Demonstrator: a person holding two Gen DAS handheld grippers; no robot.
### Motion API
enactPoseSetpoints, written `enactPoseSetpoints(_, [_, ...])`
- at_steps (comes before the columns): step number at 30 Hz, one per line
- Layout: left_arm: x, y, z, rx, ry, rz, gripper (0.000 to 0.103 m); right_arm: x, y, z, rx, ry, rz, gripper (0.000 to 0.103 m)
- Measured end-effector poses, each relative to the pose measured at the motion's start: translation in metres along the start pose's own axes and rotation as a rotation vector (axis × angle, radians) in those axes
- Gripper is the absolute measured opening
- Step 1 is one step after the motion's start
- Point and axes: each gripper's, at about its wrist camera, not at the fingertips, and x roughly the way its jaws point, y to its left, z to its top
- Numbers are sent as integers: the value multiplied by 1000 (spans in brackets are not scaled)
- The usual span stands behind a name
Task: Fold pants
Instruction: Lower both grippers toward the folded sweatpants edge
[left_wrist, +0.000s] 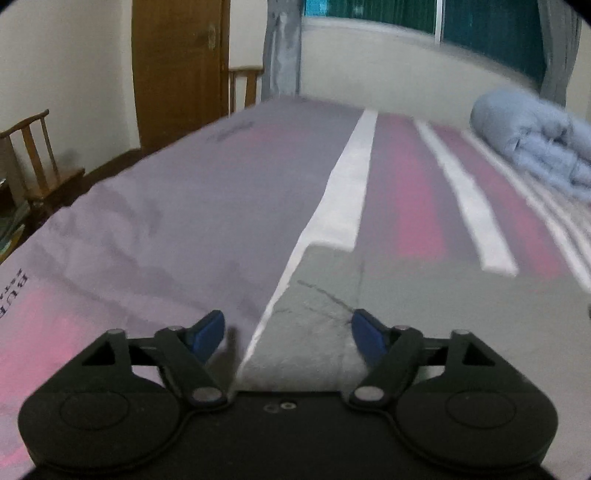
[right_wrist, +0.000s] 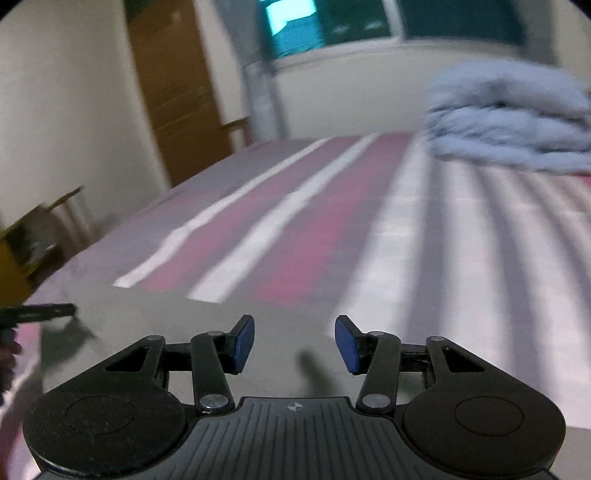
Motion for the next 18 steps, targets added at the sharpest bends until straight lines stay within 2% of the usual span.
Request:
enactPoseSetpoints(2, [5,2,-4,-26,5,13,78,37,18,-3,-12,62,18,49])
enactPoseSetpoints(4, [9,3,-10,-50,2,13,79,72,26,-7,-37,143,-30,49])
enactPoseSetpoints(6, [7,5,-13,-66,-3,12,79,89,27,-9,-49,137,-94,49])
enactPoseSetpoints(9, [-7,7,-15,-50,-35,23,76,88,20,3,15,123,-105,49])
enactPoseSetpoints(11, [-11,5,-19,-27,-63,55,76,77,24,4,-23,90,-92,49])
enactPoseSetpoints(12, [-8,5,-22,-31,-57,50,76,79,25,0,-50,112,-102,49])
enactPoseSetpoints(13, [-5,8,-23,-57,-38,37,76,80,28,-7,-55,139,-110,49])
enactPoseSetpoints(15, [-10,14,-22,-120,-38,26,75,82,28,-13,-58,134,-112,49])
enactPoseSetpoints(18, [-20,9,-21,-79,-59,54,72,65,32,-13,-33,97,-98,49])
